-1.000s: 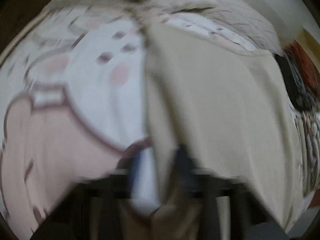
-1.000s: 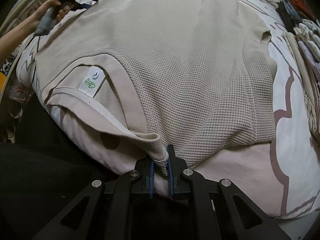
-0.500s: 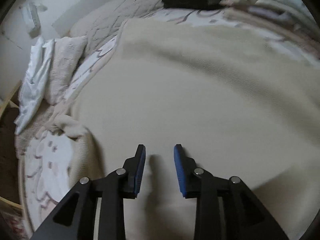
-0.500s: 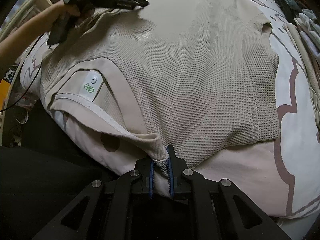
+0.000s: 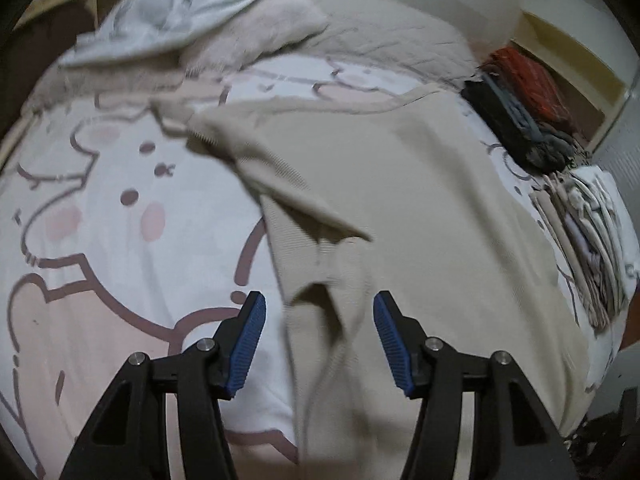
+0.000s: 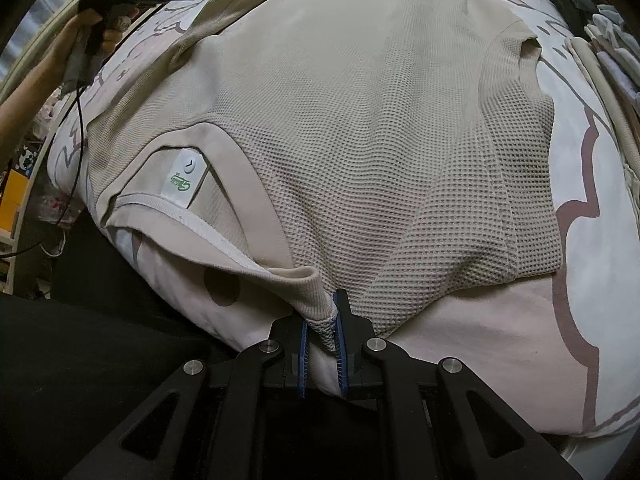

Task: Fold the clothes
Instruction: 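Smooth the shirt body with the left tool while the right tool holds the hem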

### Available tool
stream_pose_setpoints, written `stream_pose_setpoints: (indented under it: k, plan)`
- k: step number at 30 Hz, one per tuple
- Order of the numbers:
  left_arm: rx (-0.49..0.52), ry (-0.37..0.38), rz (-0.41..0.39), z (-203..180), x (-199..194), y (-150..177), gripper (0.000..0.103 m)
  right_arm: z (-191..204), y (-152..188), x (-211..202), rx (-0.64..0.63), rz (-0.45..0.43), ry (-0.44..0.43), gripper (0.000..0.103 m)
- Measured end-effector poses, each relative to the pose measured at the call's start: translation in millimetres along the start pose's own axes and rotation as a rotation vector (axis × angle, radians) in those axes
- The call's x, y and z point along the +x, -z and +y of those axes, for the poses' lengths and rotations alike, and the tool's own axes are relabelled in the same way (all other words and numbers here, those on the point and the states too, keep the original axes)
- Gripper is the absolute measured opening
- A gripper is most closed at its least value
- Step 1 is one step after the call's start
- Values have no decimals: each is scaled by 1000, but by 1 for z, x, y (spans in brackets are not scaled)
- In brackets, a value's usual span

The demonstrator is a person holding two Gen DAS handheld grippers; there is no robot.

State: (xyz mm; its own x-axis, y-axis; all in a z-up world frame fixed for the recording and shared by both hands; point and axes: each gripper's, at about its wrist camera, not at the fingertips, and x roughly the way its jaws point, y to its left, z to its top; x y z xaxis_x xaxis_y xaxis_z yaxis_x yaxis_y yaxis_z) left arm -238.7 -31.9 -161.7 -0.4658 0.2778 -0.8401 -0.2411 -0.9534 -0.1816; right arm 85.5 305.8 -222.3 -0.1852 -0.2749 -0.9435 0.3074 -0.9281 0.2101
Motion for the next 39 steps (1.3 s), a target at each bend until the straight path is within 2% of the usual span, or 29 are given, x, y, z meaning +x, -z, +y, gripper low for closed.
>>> stream_pose_setpoints:
  k: [3, 8, 9, 10, 11, 12, 16, 18, 19, 20, 21, 23, 26, 29, 33, 37, 39]
  plan:
    - [-5, 14, 56, 5, 20, -8, 56, -12, 19, -12, -1, -2, 4, 11]
    - [30, 94, 141, -8, 45, -9, 56, 25, -12, 15, -2, 1, 10, 11]
    - [50, 100, 149, -12, 46, -7, 52, 26, -12, 16, -2, 0, 12, 11]
    - [66, 77, 145, -14, 44, -6, 25, 27, -13, 17, -1, -1, 14, 11]
    - [80, 52, 141, -15, 41, -4, 6, 28, -13, 17, -1, -2, 15, 11]
    - [95, 27, 137, -16, 39, -3, 6, 28, -13, 18, -1, -2, 15, 11]
    - [8, -126, 85, 27, 10, 1, 6, 29, -15, 19, -4, -3, 12, 11]
    - [-48, -220, 76, 60, -4, 9, 6, 29, -15, 20, -6, -6, 12, 11]
    - [-86, -225, 80, 77, -10, 13, 11, 30, -15, 21, -6, -9, 12, 11]
    - [-147, -199, 81, 95, -17, 20, 23, 30, -16, 21, -6, -12, 13, 11]
    - [-180, -214, 63, 105, -28, 25, 28, 31, -16, 22, -6, -15, 13, 11]
    - [-243, -250, 25, 123, -51, 37, 31, 32, -17, 23, -7, -18, 13, 11]
    - [-328, -160, 8, 134, -87, 66, 32, 32, -16, 24, -16, -20, 15, 11]
    - [-303, -106, 79, 113, -106, 111, 32, 31, -16, 25, -26, -26, 10, 11]
    - [-275, -8, 237, 66, -102, 180, 32, 26, -8, 20, -26, -38, 2, 11]
    - [-227, -20, 228, 28, -104, 221, 33, 31, -13, 24, -41, -46, 13, 11]
    - [-315, 19, 198, 30, -103, 223, 45, 30, -13, 23, -45, -50, 17, 11]
